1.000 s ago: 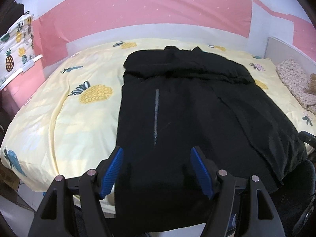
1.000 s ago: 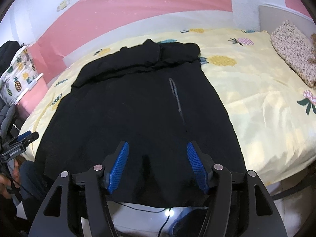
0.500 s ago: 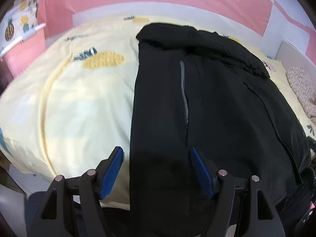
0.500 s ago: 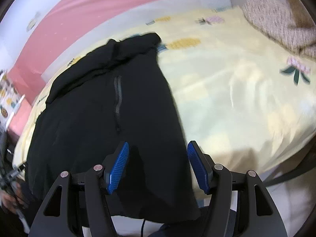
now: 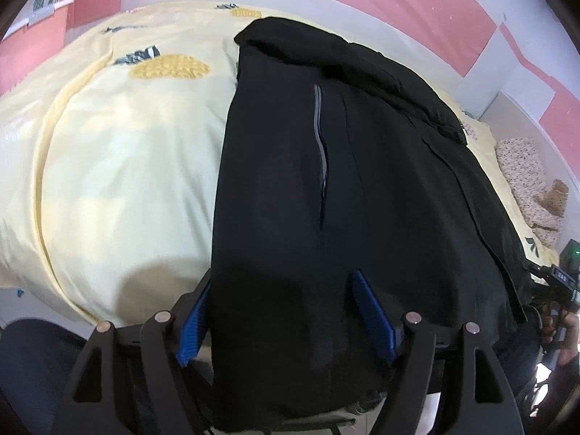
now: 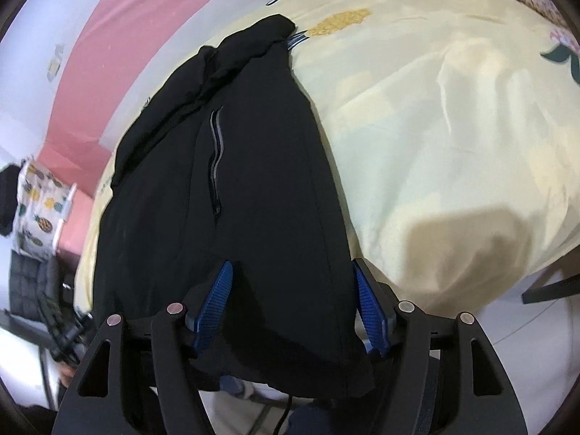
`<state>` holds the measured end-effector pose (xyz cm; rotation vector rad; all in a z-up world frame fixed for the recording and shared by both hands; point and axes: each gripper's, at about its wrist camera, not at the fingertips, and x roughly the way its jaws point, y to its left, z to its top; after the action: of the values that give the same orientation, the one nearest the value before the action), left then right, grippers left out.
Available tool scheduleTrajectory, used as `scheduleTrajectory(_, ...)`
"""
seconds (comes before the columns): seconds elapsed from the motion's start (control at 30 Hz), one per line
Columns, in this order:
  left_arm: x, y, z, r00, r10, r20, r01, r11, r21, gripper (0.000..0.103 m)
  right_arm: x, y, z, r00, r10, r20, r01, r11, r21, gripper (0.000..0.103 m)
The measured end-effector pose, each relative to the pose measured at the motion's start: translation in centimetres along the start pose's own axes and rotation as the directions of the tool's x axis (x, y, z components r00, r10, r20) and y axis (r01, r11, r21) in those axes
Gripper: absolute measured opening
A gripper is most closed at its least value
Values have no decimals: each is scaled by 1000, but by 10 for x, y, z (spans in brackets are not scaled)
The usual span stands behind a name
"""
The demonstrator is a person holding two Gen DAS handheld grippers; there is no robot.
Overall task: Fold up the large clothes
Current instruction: 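Grasp the coat hem with both tools and lift it toward the collar, then carry the held hem over the coat body toward the collar with both tools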
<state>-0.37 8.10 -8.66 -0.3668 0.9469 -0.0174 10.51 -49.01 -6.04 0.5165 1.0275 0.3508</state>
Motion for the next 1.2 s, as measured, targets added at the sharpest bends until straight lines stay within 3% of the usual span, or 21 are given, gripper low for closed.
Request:
scheduleTrajectory(0.2,1,7,-5,997,-67,-43,66,997,-39,76,4,6,-4,997,56,-57,-56,998,-3,68)
scheduleTrajectory(0.3,-1,9,-8,995,-86,-46,83,995,-51,70,4,5,-6,990,105,-96,-105,994,6,67)
scheduleTrajectory(0.5,-3,20,-7,994,-102,-33,99,991,-87,45,19,-1,0,983,115,-146,-112,993,27,67)
scheduleTrajectory(0.57,-8,19,-7,994,-104,-22,102,992,-80,28,17,4,-1,983,96,-155,-96,995,5,67)
scheduleTrajectory(0.6,-11,19,-7,994,-107,-16,105,992,-75,24,16,5,-2,984,93,-154,-94,996,-2,61)
scheduleTrajectory(0.63,-15,19,-6,994,-113,-8,112,991,-71,18,14,5,-3,984,96,-152,-98,995,-6,34)
scheduleTrajectory(0.67,-20,19,-5,993,-118,1,118,991,-69,17,11,5,-4,980,126,-154,-127,992,2,27)
scheduleTrajectory(0.8,-47,23,6,988,-129,80,136,988,-77,15,-7,17,-6,978,181,-108,-185,982,-33,20)
scheduleTrajectory(0.97,-92,30,27,968,-147,204,165,983,-74,14,-38,32,-4,967,254,-9,-254,965,-60,18)
scheduleTrajectory(1.2,-110,27,41,948,-185,261,212,974,-82,14,-48,45,3,962,269,54,-264,961,-78,19)
